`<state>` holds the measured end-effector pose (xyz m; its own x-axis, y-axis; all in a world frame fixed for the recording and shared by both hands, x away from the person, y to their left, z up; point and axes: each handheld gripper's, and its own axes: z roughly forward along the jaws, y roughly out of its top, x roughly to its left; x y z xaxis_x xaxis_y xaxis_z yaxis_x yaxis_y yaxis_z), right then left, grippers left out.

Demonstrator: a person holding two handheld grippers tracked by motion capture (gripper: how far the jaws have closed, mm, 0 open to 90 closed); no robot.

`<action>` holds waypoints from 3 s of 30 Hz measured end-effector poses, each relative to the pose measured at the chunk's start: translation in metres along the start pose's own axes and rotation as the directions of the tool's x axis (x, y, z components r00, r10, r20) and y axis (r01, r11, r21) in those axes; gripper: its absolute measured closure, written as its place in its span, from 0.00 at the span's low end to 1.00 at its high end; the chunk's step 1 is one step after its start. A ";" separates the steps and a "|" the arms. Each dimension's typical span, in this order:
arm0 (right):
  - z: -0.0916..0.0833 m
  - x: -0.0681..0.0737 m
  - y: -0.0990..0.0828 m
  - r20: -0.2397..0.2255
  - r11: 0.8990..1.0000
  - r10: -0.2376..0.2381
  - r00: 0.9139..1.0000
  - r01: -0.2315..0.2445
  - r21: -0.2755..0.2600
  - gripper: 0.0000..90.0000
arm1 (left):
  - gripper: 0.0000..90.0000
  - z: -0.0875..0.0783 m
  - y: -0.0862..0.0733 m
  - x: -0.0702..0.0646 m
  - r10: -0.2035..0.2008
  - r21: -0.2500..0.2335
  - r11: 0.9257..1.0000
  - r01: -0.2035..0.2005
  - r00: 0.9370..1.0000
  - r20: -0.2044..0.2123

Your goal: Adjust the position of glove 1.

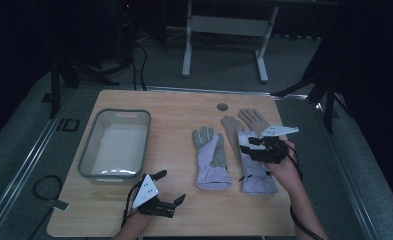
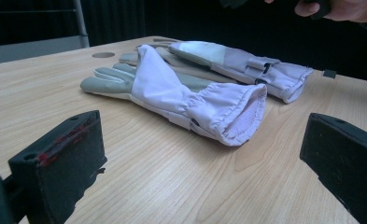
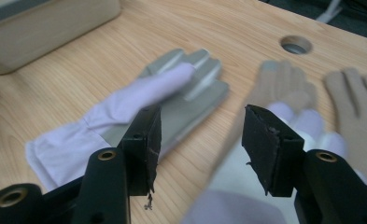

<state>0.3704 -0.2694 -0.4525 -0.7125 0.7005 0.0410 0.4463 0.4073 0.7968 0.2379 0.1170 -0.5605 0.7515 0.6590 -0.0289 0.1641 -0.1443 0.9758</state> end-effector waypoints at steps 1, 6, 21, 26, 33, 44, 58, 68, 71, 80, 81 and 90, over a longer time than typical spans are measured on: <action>-0.002 -0.003 -0.003 0.005 1.000 0.001 1.000 -0.001 0.003 0.53 | 0.00 0.000 0.000 0.000 0.000 0.000 1.000 0.000 1.000 0.000; -0.010 -0.015 -0.021 0.035 0.999 0.027 0.999 -0.028 0.031 0.53 | 0.00 0.000 0.000 0.000 -0.001 0.002 1.000 0.001 1.000 0.000; 0.000 -0.031 -0.070 0.061 0.990 0.043 0.997 -0.051 0.131 0.56 | 0.00 0.000 0.000 0.001 -0.004 0.002 1.000 0.004 1.000 0.002; 0.018 -0.037 -0.080 0.056 0.980 0.032 0.998 -0.042 0.193 0.58 | 0.00 0.000 0.000 0.001 -0.003 0.004 1.000 0.003 1.000 0.002; 0.021 -0.039 -0.085 0.027 0.980 0.072 0.997 -0.075 0.185 0.69 | 0.00 0.000 0.000 0.000 -0.001 0.005 1.000 0.001 1.000 0.001; 0.014 -0.029 -0.086 0.077 0.982 0.121 0.990 -0.131 0.139 0.85 | 0.00 0.000 0.000 0.000 -0.003 0.005 1.000 0.003 1.000 -0.003; -0.033 -0.026 -0.053 0.062 0.989 0.140 0.988 -0.142 0.034 0.87 | 0.00 0.000 0.000 0.001 -0.004 0.003 1.000 0.004 1.000 -0.005; -0.051 -0.023 -0.018 0.051 0.993 0.118 0.992 -0.118 -0.008 0.87 | 0.00 0.000 0.000 0.001 -0.004 0.001 1.000 0.004 1.000 -0.005; -0.052 -0.019 -0.006 0.044 0.994 0.105 0.994 -0.104 -0.011 0.87 | 0.00 0.000 0.000 0.001 -0.004 0.000 1.000 0.004 1.000 -0.005; -0.040 0.001 0.025 0.005 0.998 0.070 0.998 -0.070 -0.008 0.87 | 0.00 -0.001 0.000 0.000 -0.003 -0.001 1.000 0.003 1.000 -0.006; -0.037 0.004 0.027 0.004 0.997 0.073 0.997 -0.073 -0.004 0.87 | 0.00 -0.001 0.000 0.000 -0.003 -0.003 1.000 0.003 1.000 -0.007; -0.011 0.031 0.041 -0.034 0.998 0.051 0.998 -0.049 0.043 0.87 | 0.00 -0.001 0.000 0.000 -0.004 -0.003 1.000 0.004 1.000 -0.004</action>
<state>0.3604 -0.2376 -0.4121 -0.7071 0.6997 0.1021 0.5039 0.3972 0.7670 0.2379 0.1176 -0.5606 0.7482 0.6628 -0.0318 0.1648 -0.1392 0.9765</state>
